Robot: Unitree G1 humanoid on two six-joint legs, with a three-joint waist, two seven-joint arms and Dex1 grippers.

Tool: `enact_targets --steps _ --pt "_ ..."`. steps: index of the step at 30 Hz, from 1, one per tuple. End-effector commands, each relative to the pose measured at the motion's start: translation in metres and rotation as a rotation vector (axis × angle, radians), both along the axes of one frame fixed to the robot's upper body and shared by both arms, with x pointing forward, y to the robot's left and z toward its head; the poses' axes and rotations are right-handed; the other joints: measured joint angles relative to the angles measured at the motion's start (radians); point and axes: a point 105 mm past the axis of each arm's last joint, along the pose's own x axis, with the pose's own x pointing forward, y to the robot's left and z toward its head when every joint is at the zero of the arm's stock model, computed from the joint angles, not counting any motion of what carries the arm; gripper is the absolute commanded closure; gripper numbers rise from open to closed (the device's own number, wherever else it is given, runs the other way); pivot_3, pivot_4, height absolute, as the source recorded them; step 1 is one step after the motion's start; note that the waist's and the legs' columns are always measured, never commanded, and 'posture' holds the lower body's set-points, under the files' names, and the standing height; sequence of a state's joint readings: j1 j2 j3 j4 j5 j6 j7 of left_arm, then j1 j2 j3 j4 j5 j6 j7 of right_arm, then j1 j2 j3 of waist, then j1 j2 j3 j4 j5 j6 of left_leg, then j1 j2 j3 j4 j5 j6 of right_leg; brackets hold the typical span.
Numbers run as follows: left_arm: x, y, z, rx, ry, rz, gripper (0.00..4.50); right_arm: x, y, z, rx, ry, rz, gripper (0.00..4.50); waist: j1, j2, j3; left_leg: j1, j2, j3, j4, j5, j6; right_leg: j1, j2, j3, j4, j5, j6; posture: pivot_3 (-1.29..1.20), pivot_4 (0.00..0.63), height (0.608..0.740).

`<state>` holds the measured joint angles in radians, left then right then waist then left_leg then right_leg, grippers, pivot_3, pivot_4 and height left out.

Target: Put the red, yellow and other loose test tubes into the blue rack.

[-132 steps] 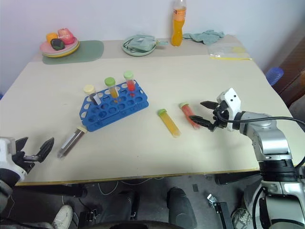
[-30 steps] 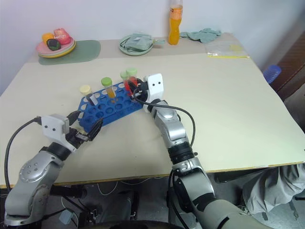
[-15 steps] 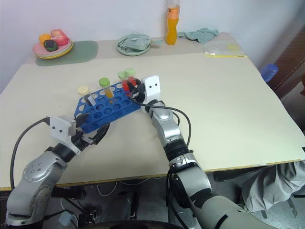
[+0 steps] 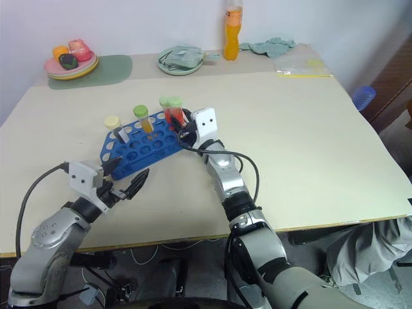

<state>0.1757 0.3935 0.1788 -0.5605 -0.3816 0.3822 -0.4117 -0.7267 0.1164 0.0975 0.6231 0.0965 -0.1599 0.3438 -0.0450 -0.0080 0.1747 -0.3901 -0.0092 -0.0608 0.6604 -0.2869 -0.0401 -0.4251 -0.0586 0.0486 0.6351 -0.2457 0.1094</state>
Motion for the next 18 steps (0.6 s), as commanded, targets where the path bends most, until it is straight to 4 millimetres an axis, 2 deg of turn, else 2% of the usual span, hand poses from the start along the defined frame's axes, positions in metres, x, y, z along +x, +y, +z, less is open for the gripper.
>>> enact_targets --steps 1,2,6,9,15,18 --pt "-0.001 -0.002 0.008 0.006 -0.046 -0.009 0.00 -0.005 0.005 0.021 0.007 -0.097 0.024 0.27 0.000 0.000 0.000 0.000 0.000 0.000 0.000 0.000 0.000 0.000 0.000 0.000 0.000 0.000 0.000 0.00 0.150 0.740" --pt "-0.001 -0.001 0.007 0.005 -0.046 -0.009 0.00 -0.006 0.004 0.024 0.005 -0.111 0.025 0.02 0.000 0.000 0.000 0.000 0.000 0.000 0.000 0.000 0.000 0.000 0.000 0.000 0.000 0.000 0.000 0.00 0.150 0.740" --pt "-0.003 0.001 0.003 0.002 -0.043 -0.006 0.00 -0.007 -0.006 0.038 -0.052 -0.136 0.018 0.02 0.002 0.000 0.000 0.000 0.000 0.000 0.000 0.000 0.000 0.000 0.000 0.000 0.000 0.000 0.000 0.00 0.150 0.740" --pt "-0.005 0.003 -0.001 -0.002 -0.040 -0.003 0.00 -0.013 -0.026 0.050 -0.123 -0.057 0.064 0.02 0.005 0.000 0.000 0.000 0.000 0.000 0.000 0.000 0.000 0.000 -0.001 0.000 0.000 0.000 0.000 0.00 0.150 0.740" --pt "-0.006 -0.006 -0.005 -0.024 -0.026 -0.058 0.00 -0.047 -0.071 0.052 -0.313 0.250 0.212 0.02 0.009 0.001 0.000 -0.001 0.000 -0.001 0.000 0.000 0.000 0.000 -0.002 0.000 -0.001 0.000 0.000 0.00 0.150 0.740" --pt "-0.004 -0.016 -0.007 -0.034 -0.025 -0.101 0.00 -0.049 -0.101 0.043 -0.427 0.457 0.137 0.02 0.006 0.001 0.000 -0.001 0.000 0.000 0.000 0.000 0.001 0.000 -0.002 0.000 -0.002 -0.001 -0.001 0.00 0.150 0.740"
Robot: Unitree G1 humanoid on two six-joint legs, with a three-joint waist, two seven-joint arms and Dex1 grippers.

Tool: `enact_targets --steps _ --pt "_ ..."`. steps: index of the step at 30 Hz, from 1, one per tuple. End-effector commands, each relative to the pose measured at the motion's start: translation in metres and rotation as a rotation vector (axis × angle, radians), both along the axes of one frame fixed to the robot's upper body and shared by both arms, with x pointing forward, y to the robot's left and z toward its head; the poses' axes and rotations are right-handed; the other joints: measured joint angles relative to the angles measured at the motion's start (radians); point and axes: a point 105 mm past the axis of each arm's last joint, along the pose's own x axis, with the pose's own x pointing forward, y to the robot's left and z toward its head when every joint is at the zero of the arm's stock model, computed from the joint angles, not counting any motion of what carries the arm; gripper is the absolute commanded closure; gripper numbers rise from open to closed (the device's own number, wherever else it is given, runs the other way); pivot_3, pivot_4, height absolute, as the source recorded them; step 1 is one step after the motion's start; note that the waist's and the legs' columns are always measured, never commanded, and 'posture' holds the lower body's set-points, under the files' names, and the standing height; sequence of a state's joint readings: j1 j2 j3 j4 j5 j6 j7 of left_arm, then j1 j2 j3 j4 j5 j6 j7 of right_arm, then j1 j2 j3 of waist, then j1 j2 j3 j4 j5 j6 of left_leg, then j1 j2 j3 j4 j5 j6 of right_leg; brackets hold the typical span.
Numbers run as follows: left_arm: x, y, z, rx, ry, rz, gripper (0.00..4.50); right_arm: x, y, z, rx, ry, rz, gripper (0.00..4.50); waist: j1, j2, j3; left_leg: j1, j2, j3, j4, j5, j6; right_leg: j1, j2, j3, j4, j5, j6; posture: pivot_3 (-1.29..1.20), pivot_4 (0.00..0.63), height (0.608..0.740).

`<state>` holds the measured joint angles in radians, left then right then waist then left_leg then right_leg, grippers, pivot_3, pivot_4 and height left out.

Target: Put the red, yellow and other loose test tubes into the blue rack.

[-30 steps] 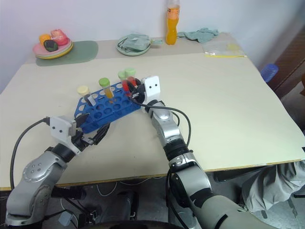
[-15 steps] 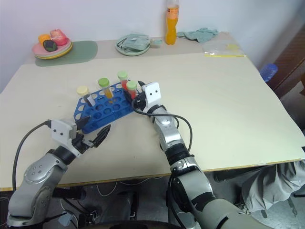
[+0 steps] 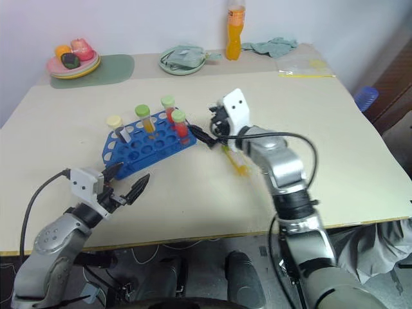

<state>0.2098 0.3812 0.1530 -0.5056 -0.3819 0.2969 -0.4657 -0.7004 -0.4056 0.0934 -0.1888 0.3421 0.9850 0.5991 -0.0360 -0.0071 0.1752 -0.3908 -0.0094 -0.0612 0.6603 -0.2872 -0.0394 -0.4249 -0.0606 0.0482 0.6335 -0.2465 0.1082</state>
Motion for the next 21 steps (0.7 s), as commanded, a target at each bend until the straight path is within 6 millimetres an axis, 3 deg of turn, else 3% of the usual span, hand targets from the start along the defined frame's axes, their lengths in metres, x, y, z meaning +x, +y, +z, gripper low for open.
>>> enact_targets --steps 1,4,6,12,18,21 --pt "0.003 -0.015 0.006 -0.017 -0.037 -0.064 0.00 0.000 -0.025 0.000 -0.126 0.168 -0.103 0.02 -0.005 0.000 0.000 0.000 0.000 0.000 0.000 0.000 0.000 0.000 0.000 0.000 0.000 -0.001 -0.002 0.00 0.150 0.740" --pt "0.006 -0.022 0.006 -0.024 -0.037 -0.094 0.00 0.012 -0.059 -0.013 -0.231 0.315 -0.241 0.02 -0.005 0.000 0.000 0.000 0.000 0.001 0.000 0.000 0.000 0.000 0.000 0.000 0.000 -0.001 -0.002 0.00 0.150 0.740" --pt "0.008 -0.026 0.006 -0.023 -0.034 -0.114 0.00 0.015 -0.067 -0.015 -0.249 0.404 -0.263 0.02 -0.005 0.000 0.000 0.000 0.000 0.001 0.000 0.000 0.000 0.000 0.000 0.000 -0.001 -0.001 -0.002 0.00 0.150 0.740" --pt "0.005 -0.045 0.005 -0.014 -0.016 -0.224 0.00 0.030 -0.071 -0.017 -0.327 0.546 -0.306 0.02 -0.008 0.001 0.001 0.000 0.000 0.002 0.000 0.000 0.001 0.000 0.001 0.000 -0.001 0.001 0.001 0.00 0.150 0.740" --pt "-0.016 -0.069 0.003 0.004 0.023 -0.361 0.00 0.044 -0.072 -0.031 -0.411 0.597 -0.328 0.02 -0.006 0.001 0.001 -0.001 -0.001 0.002 0.000 -0.001 0.001 0.000 0.000 0.000 -0.002 0.001 0.001 0.00 0.150 0.740" --pt "-0.026 -0.075 0.002 0.006 0.040 -0.392 0.00 0.046 -0.076 -0.039 -0.473 0.597 -0.335 0.85 -0.006 0.001 0.001 -0.001 -0.001 0.002 0.000 -0.001 0.001 0.000 0.000 0.000 -0.002 0.001 0.001 0.00 0.150 0.740"
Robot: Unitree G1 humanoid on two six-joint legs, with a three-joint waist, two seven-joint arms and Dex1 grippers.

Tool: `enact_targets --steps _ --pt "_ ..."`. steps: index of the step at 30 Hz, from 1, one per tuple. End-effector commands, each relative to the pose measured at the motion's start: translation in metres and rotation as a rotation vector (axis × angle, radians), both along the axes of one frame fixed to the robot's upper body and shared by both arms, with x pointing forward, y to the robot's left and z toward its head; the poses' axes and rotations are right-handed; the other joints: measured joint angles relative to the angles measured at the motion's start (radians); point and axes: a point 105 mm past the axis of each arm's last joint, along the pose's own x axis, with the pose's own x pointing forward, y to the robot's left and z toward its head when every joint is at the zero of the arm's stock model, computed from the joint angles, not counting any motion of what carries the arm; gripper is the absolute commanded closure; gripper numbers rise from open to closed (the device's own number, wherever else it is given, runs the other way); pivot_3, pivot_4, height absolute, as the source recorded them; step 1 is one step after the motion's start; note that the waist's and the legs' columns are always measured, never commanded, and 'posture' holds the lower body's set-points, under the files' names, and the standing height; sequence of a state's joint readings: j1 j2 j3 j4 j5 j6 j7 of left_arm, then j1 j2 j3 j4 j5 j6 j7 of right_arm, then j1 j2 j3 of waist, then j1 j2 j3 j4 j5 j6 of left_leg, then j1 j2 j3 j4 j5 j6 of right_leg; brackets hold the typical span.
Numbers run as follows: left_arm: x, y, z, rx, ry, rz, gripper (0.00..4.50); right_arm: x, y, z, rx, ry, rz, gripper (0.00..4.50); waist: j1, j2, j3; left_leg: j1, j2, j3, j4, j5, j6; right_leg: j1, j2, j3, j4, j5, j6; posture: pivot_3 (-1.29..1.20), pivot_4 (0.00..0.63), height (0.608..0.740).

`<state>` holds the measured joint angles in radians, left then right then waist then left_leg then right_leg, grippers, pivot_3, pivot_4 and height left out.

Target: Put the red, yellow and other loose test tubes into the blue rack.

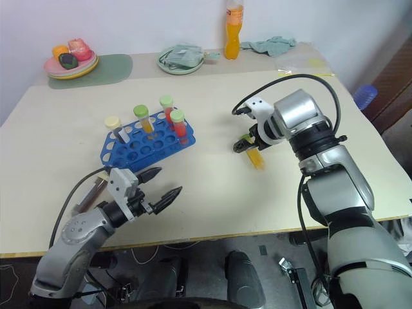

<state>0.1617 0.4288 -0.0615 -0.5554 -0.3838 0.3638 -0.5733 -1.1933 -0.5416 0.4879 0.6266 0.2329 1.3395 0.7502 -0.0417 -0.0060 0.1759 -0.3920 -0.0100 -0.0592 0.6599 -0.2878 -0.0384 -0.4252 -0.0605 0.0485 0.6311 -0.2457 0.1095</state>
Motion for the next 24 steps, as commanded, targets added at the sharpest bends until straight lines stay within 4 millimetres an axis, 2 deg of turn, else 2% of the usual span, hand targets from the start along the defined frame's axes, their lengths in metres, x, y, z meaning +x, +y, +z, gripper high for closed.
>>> enact_targets --steps 1,5,6,8,11,13,15,17,19,21,24 --pt "-0.012 -0.010 0.009 -0.013 -0.020 -0.057 0.00 0.007 -0.002 0.010 -0.052 -0.042 0.021 1.31 -0.001 0.000 0.000 0.000 0.000 0.000 0.000 0.000 0.000 0.000 0.000 0.000 0.000 0.000 0.000 0.00 0.150 0.740" --pt "-0.015 -0.010 0.007 -0.001 -0.017 -0.061 0.00 0.006 0.000 0.017 -0.070 -0.056 0.054 3.36 -0.001 0.000 0.000 0.000 0.000 0.000 0.000 0.000 0.000 0.000 0.000 0.000 0.000 0.000 0.000 0.00 0.150 0.740" --pt "-0.015 -0.009 0.007 0.004 -0.019 -0.053 0.00 0.005 0.000 0.020 -0.080 -0.065 0.068 3.68 -0.001 0.001 0.000 0.000 0.000 0.000 0.000 0.000 0.000 0.000 0.000 0.000 0.000 0.000 0.000 0.00 0.150 0.740" --pt "-0.013 -0.002 0.006 0.011 -0.023 -0.024 0.00 -0.001 0.005 0.027 -0.060 -0.074 0.113 3.72 -0.001 0.003 0.002 0.000 0.000 0.000 0.000 0.000 0.000 -0.001 0.000 0.000 0.000 0.000 0.000 0.00 0.150 0.740" --pt "-0.009 0.019 0.006 -0.007 -0.027 0.080 0.00 -0.021 0.023 0.039 0.031 -0.139 0.313 3.72 0.001 0.003 0.002 -0.001 0.000 -0.001 -0.001 0.000 0.000 -0.001 0.000 0.000 0.000 0.000 0.000 0.00 0.150 0.740" --pt "-0.003 0.052 0.004 -0.023 -0.042 0.264 0.00 -0.042 0.059 0.057 0.200 -0.308 0.555 3.72 0.004 0.002 0.002 -0.001 0.000 -0.001 -0.002 0.000 0.000 -0.001 0.000 -0.001 -0.001 0.000 0.000 0.00 0.150 0.740" --pt "0.001 0.084 0.001 -0.041 -0.047 0.443 0.00 -0.060 0.093 0.077 0.392 -0.499 0.696 3.72 -0.005 0.002 0.002 0.000 0.001 -0.001 -0.003 -0.001 0.001 -0.001 0.001 -0.001 -0.002 0.000 0.001 0.00 0.150 0.740" --pt "0.002 0.098 0.001 -0.082 -0.057 0.519 0.00 -0.068 0.116 0.086 0.522 -0.598 0.725 3.72 -0.008 0.003 0.002 0.002 0.003 0.000 -0.004 -0.001 0.001 -0.001 0.003 0.001 0.000 0.000 0.000 0.00 0.150 0.740" --pt "0.005 0.110 0.000 -0.088 -0.085 0.591 0.00 -0.076 0.149 0.092 0.650 -0.713 0.737 3.72 -0.003 0.002 0.002 0.002 0.003 0.000 -0.004 -0.001 0.001 -0.001 0.004 0.001 0.000 0.000 0.000 0.00 0.150 0.740" --pt "0.008 0.116 -0.001 -0.068 -0.113 0.641 0.00 -0.068 0.178 0.096 0.722 -0.850 0.650 3.72 -0.001 0.002 0.002 0.001 0.003 -0.001 -0.003 0.000 0.001 -0.001 0.004 0.001 0.001 0.000 0.000 0.00 0.150 0.740" --pt "0.012 0.122 0.000 -0.048 -0.154 0.712 0.00 -0.057 0.209 0.101 0.788 -0.982 0.534 3.72 0.004 0.000 0.000 0.001 0.002 -0.001 -0.002 0.000 -0.001 -0.001 0.003 0.000 0.001 0.001 -0.001 0.00 0.150 0.740"
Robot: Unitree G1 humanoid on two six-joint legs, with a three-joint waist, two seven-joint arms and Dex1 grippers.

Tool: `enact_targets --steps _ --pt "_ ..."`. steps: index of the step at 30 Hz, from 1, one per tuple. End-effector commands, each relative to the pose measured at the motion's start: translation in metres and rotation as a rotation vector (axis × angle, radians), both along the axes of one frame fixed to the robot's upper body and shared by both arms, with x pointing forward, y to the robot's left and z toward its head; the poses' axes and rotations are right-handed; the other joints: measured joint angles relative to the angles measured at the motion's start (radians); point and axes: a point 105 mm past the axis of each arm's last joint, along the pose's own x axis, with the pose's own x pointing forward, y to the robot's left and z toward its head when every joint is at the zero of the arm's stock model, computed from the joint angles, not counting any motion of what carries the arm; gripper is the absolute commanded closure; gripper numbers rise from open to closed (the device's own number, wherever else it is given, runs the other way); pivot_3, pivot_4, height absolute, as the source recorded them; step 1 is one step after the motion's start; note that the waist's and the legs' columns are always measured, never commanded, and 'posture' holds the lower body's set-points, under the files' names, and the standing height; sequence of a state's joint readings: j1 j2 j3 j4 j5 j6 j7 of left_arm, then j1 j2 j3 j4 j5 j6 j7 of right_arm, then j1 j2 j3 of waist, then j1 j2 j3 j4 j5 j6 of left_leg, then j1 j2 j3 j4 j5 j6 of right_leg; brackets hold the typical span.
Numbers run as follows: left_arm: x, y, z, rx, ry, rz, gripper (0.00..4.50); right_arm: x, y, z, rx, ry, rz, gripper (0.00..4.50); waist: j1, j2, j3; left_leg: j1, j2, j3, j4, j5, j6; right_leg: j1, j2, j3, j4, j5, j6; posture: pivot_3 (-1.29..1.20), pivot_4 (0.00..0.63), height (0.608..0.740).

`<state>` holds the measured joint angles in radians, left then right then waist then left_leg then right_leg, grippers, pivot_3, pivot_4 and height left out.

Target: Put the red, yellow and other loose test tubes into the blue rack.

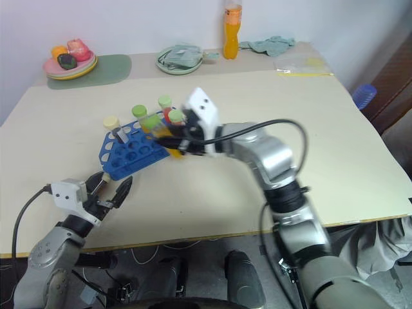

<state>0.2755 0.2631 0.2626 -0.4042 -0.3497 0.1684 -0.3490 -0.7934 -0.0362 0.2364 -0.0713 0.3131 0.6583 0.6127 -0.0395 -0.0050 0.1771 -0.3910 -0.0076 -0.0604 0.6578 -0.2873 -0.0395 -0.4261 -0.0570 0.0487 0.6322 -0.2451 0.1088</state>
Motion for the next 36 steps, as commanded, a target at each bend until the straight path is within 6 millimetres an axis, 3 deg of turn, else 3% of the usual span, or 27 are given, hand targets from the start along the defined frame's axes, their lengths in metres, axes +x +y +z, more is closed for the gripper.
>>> enact_targets --steps 1,5,13,21,36 --pt "0.003 0.010 0.014 0.046 -0.078 0.083 0.00 0.016 0.018 0.010 0.117 -0.110 -0.137 3.72 0.003 -0.003 -0.002 0.000 -0.001 0.000 0.000 0.000 -0.001 0.000 -0.001 0.000 0.000 0.000 0.000 0.00 0.150 0.740" --pt "0.004 0.010 0.018 0.053 -0.097 0.099 0.00 0.029 0.033 -0.006 0.143 -0.133 -0.209 3.72 0.003 -0.004 -0.002 0.000 -0.002 0.000 0.000 0.000 -0.001 0.000 -0.003 0.000 0.000 0.000 0.000 0.00 0.150 0.740" --pt "0.007 0.000 0.031 0.047 -0.129 0.085 0.00 0.047 0.036 -0.034 0.146 -0.104 -0.285 3.72 -0.007 -0.004 -0.002 0.001 -0.002 0.000 -0.004 0.001 -0.002 -0.001 -0.003 -0.001 0.000 0.000 0.000 0.00 0.150 0.740" --pt "0.009 -0.017 0.029 0.049 -0.107 0.005 0.00 0.041 0.050 -0.039 0.162 -0.085 -0.217 3.72 -0.006 -0.003 -0.002 0.002 -0.001 0.000 -0.005 0.001 -0.002 -0.001 -0.002 0.000 0.000 0.000 0.000 0.00 0.150 0.740" --pt "0.005 -0.028 0.031 0.034 -0.087 -0.039 0.00 0.025 0.078 -0.043 0.160 -0.047 -0.110 3.72 -0.006 -0.003 -0.002 0.003 -0.001 0.000 -0.006 0.001 -0.002 -0.001 -0.002 0.000 0.000 0.000 -0.001 0.00 0.150 0.740"
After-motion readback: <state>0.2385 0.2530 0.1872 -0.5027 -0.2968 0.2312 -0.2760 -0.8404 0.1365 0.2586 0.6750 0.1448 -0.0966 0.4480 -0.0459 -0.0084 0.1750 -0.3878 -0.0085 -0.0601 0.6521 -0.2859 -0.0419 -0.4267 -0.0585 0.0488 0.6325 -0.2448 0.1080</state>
